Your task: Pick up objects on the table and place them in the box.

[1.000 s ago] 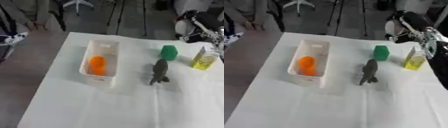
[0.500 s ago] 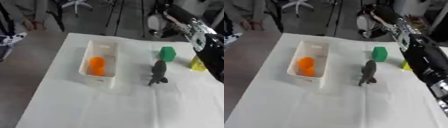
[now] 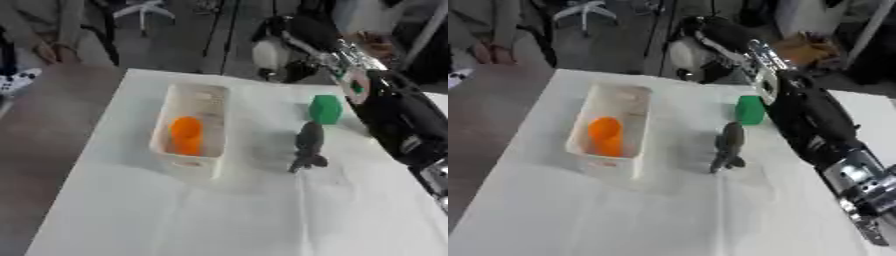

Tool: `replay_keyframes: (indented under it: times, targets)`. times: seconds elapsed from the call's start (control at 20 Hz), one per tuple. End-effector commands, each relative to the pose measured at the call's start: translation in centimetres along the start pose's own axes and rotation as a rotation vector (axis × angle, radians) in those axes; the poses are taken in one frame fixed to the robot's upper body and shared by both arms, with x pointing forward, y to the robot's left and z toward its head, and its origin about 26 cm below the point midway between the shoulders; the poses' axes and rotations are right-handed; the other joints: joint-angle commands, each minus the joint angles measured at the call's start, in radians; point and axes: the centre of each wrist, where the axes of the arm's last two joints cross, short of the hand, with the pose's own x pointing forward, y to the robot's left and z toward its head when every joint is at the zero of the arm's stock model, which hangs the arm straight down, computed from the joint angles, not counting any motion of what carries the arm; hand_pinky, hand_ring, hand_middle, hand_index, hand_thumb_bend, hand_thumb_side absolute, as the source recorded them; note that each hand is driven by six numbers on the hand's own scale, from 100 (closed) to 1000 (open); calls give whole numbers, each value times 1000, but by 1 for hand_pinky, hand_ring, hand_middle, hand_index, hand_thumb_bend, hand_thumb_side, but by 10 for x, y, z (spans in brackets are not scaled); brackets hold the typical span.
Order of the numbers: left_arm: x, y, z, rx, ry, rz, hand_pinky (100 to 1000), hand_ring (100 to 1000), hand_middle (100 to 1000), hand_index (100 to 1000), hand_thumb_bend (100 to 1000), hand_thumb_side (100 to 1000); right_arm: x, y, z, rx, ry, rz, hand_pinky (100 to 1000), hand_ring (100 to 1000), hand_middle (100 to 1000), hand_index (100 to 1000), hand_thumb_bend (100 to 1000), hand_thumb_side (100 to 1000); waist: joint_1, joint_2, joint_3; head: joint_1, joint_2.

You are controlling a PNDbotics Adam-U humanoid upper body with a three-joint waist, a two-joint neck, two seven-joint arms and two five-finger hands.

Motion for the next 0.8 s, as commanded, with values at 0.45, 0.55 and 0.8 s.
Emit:
replay_keyframes:
  times: [0.45, 0.55, 0.8]
  targets:
    - [10, 1, -7, -6, -46, -2, 591, 691, 826, 903, 472, 929, 31, -1, -40, 26, -197, -64, 196, 393, 670, 627, 402, 100, -13, -29, 2, -49, -25]
    - [11, 1, -8, -6, -49, -2, 591, 692, 826, 904, 471, 930, 34, 5, -42, 51, -219, -81, 203, 398, 677, 640, 368, 100, -14, -28, 2, -47, -26]
    - [12, 0, -8, -7, -52, 1, 591, 691, 826, 904, 470, 931, 40, 19, -44, 95, -270, -124, 197, 390, 679, 651, 292, 100, -17, -26, 3, -36, -29]
